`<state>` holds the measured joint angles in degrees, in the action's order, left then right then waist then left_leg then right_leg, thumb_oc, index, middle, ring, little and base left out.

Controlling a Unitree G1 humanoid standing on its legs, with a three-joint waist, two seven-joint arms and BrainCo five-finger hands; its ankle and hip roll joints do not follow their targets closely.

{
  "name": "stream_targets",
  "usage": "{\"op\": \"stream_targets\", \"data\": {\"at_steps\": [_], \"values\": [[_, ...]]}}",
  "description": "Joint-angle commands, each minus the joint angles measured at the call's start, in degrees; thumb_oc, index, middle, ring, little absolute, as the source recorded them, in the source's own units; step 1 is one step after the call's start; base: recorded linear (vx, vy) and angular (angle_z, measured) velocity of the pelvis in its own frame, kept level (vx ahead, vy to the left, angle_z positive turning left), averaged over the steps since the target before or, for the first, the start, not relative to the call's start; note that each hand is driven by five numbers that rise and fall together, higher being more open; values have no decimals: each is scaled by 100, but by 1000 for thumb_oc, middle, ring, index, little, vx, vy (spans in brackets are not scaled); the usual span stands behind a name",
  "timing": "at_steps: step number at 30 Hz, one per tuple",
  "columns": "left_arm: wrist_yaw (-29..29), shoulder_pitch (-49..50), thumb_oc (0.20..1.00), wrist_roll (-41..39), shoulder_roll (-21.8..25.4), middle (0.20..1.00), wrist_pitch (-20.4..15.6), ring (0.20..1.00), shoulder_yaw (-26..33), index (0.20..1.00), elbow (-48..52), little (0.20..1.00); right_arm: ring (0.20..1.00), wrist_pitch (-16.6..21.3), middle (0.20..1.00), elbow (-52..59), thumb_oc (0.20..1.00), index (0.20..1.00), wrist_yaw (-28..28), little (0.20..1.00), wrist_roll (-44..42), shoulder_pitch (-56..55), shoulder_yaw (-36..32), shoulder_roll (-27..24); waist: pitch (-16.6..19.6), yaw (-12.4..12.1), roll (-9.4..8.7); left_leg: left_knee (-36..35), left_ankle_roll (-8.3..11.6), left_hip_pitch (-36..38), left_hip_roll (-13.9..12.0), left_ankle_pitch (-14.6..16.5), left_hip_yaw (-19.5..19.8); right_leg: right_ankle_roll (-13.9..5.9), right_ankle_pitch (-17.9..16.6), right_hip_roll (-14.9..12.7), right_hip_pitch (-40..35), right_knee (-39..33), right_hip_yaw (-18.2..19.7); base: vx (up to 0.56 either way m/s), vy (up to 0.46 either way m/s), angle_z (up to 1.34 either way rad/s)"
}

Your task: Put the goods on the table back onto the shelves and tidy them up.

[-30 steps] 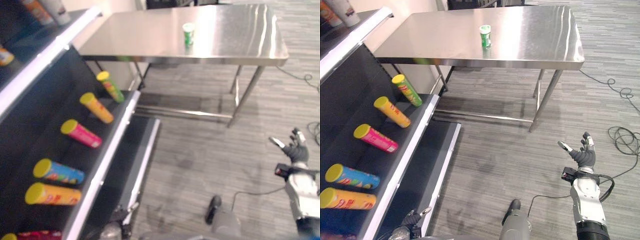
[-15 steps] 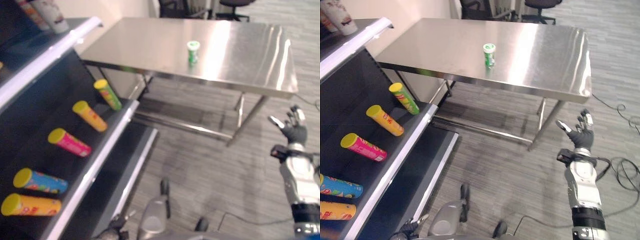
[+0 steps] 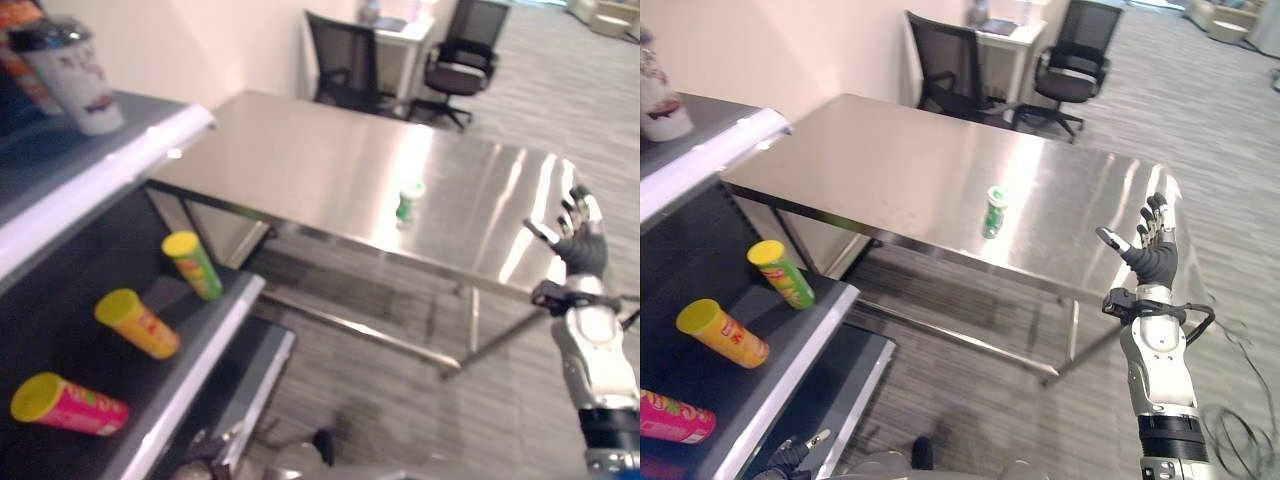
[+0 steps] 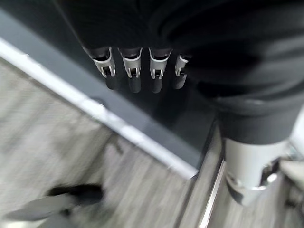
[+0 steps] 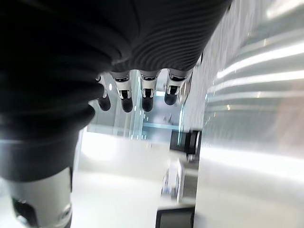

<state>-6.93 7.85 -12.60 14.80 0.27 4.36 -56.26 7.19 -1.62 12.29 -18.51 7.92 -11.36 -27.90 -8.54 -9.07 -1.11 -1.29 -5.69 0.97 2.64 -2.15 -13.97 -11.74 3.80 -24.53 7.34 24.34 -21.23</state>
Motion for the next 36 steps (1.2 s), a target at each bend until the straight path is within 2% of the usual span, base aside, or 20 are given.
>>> {"op": "stream_targets", "data": {"at_steps": [1, 2, 3, 4, 6, 8, 10, 11, 13, 14, 18, 20, 27, 29, 30, 31, 33, 34, 35, 36], "values": [[-93, -39, 1000, -86, 99, 1000, -27, 1000, -215, 1000, 187, 1000, 1000, 320, 1000, 64, 1000, 1000, 203, 1000, 14, 278, -657, -592, -175, 99, -65, -365, 901, 308, -486, -88, 437, -222, -927, 511, -740, -1860, 744, 228, -154, 86], [-93, -39, 1000, -85, 99, 1000, -24, 1000, -216, 1000, 191, 1000, 1000, 318, 1000, 68, 1000, 1000, 201, 1000, 13, 275, -660, -592, -168, 94, -64, -369, 898, 291, -487, -112, 432, -217, -971, 518, -737, -1899, 744, 174, -108, 90], [-81, -57, 1000, -62, 114, 1000, -17, 1000, -223, 1000, 223, 1000, 1000, 312, 1000, 111, 1000, 1000, 212, 1000, 18, 198, -754, -611, -159, 149, -88, -369, 935, 315, -477, -82, 547, -271, -1076, 519, -710, -2108, 974, 198, -169, 102], [-56, -168, 1000, 2, 188, 1000, -19, 1000, -238, 1000, 217, 1000, 1000, 289, 1000, 144, 1000, 1000, 253, 1000, 61, -34, -1027, -707, -112, 326, -141, -371, 1012, 333, -506, -55, 865, -326, -1298, 575, -526, -2421, 1553, 282, -230, 103], [-38, -239, 1000, 29, 214, 1000, -19, 1000, -237, 1000, 213, 1000, 1000, 304, 1000, 183, 1000, 1000, 222, 1000, 48, -217, -1173, -744, -95, 421, -216, -368, 1056, 409, -519, 29, 1081, -326, -1403, 686, -405, -2566, 1742, 279, -213, 126], [13, -264, 1000, 71, 205, 1000, -2, 1000, -221, 1000, 102, 1000, 1000, 308, 1000, 247, 1000, 1000, 17, 1000, -131, -435, -1312, -745, -69, 484, -320, -304, 1131, 499, -556, 126, 1290, -326, -1321, 701, -566, -2551, 1519, 169, -150, 135], [32, -269, 1000, 86, 172, 1000, 8, 1000, -267, 1000, 68, 1000, 1000, 311, 1000, 255, 1000, 1000, -35, 1000, -176, -544, -1376, -766, -59, 536, -314, -293, 1170, 484, -594, 112, 1390, -326, -1305, 758, -676, -2637, 1471, 80, -139, 58], [74, -244, 1000, 106, 126, 1000, 16, 1000, -277, 1000, -56, 1000, 1000, 285, 1000, 207, 1000, 1000, -215, 1000, -332, -628, -1419, -819, 13, 536, -297, -284, 1250, 461, -704, 100, 1501, -326, -1255, 838, -892, -2842, 1209, 88, -162, 63], [75, -243, 1000, 107, 122, 1000, 13, 1000, -281, 1000, -58, 1000, 1000, 287, 1000, 205, 1000, 1000, -220, 1000, -337, -633, -1423, -824, 14, 565, -287, -283, 1254, 458, -710, 100, 1535, -326, -1251, 842, -914, -2848, 1171, 39, -138, 57], [161, -187, 1000, 168, 80, 1000, 62, 1000, -324, 1000, -213, 1000, 1000, 236, 1000, 165, 1000, 1000, -549, 1000, -683, -760, -1389, -974, 82, 539, -278, -222, 1377, 338, -879, -10, 1645, -265, -1131, 987, -1054, -2880, 940, 35, -160, 32], [284, -158, 1000, 259, 88, 1000, 84, 1000, -372, 1000, -322, 1000, 1000, 127, 1000, 246, 1000, 1000, -961, 1000, -852, -846, -1188, -1327, 91, 513, -234, -188, 1541, 270, -1111, -78, 1753, -139, -947, 1192, -1195, -2921, 696, 26, -160, 37], [284, -158, 1000, 260, 84, 1000, 83, 1000, -373, 1000, -322, 1000, 1000, 124, 1000, 247, 1000, 1000, -962, 1000, -853, -848, -1189, -1331, 92, 525, -226, -187, 1545, 266, -1116, -77, 1767, -137, -945, 1198, -1201, -2922, 681, 19, -88, 20], [366, -142, 1000, 227, 171, 1000, 61, 1000, -326, 1000, -319, 1000, 1000, 71, 1000, 673, 1000, 1000, -1582, 1000, -1159, -1019, -981, -1720, -70, 515, -130, 206, 1839, 9, -1458, -247, 1987, 115, -601, 1583, -1441, -2926, 374, 13, -144, 27], [425, -125, 1000, 250, 180, 1000, 58, 1000, -338, 1000, -311, 1000, 1000, 18, 1000, 812, 1000, 1000, -1793, 1000, -1168, -1155, -968, -1926, -126, 503, -66, 213, 1915, -52, -1540, -434, 2035, 170, -531, 1702, -1503, -2934, 271, -15, -109, 34], [448, -126, 1000, 251, 181, 1000, 48, 1000, -357, 1000, -285, 1000, 1000, 20, 1000, 892, 1000, 1000, -1881, 1000, -1178, -1189, -915, -2009, -165, 520, -43, 316, 1931, -142, -1541, -475, 2014, 184, -513, 1705, -1496, -2934, 226, -103, -60, 22], [493, -171, 1000, 327, 173, 1000, 52, 1000, -449, 1000, -211, 1000, 1000, -16, 1000, 861, 1000, 1000, -1950, 1000, -986, -1305, -874, -2219, -301, 648, -20, 771, 1877, -431, -1651, -638, 1302, 196, -492, 1627, -1544, -2934, 16, -135, -17, 24], [533, -183, 1000, 415, 142, 1000, 62, 1000, -481, 1000, -158, 1000, 1000, -133, 1000, 755, 1000, 1000, -1959, 1000, -779, -1379, -825, -2234, -318, 816, -5, 950, 1724, -519, -1831, -680, 422, 199, -508, 1595, -1501, -2934, -80, -105, 18, 92], [546, -118, 1000, 426, 121, 1000, 49, 1000, -455, 1000, -89, 1000, 1000, -152, 1000, 645, 1000, 1000, -1918, 1000, -539, -1405, -736, -2129, -316, 791, 34, 933, 1741, -464, -1850, -677, 339, 208, -515, 1601, -1476, -2934, -2, -13, 33, 97], [552, -87, 1000, 458, 107, 1000, 56, 1000, -467, 1000, -116, 1000, 1000, -185, 1000, 521, 1000, 1000, -1827, 1000, -24, -1347, -610, -2165, -313, 714, 61, 888, 1732, -457, -1729, -621, 503, 190, -524, 1597, -1456, -2934, 54, 48, 66, 9], [549, -61, 1000, 484, 105, 1000, 63, 1000, -395, 1000, -142, 1000, 1000, -312, 1000, 428, 1000, 1000, -2011, 1000, 103, -1349, -460, -2097, -237, 780, 91, 573, 1692, -282, -1720, -499, 307, 163, -536, 1568, -1477, -2934, 21, 77, 58, -47]]}}
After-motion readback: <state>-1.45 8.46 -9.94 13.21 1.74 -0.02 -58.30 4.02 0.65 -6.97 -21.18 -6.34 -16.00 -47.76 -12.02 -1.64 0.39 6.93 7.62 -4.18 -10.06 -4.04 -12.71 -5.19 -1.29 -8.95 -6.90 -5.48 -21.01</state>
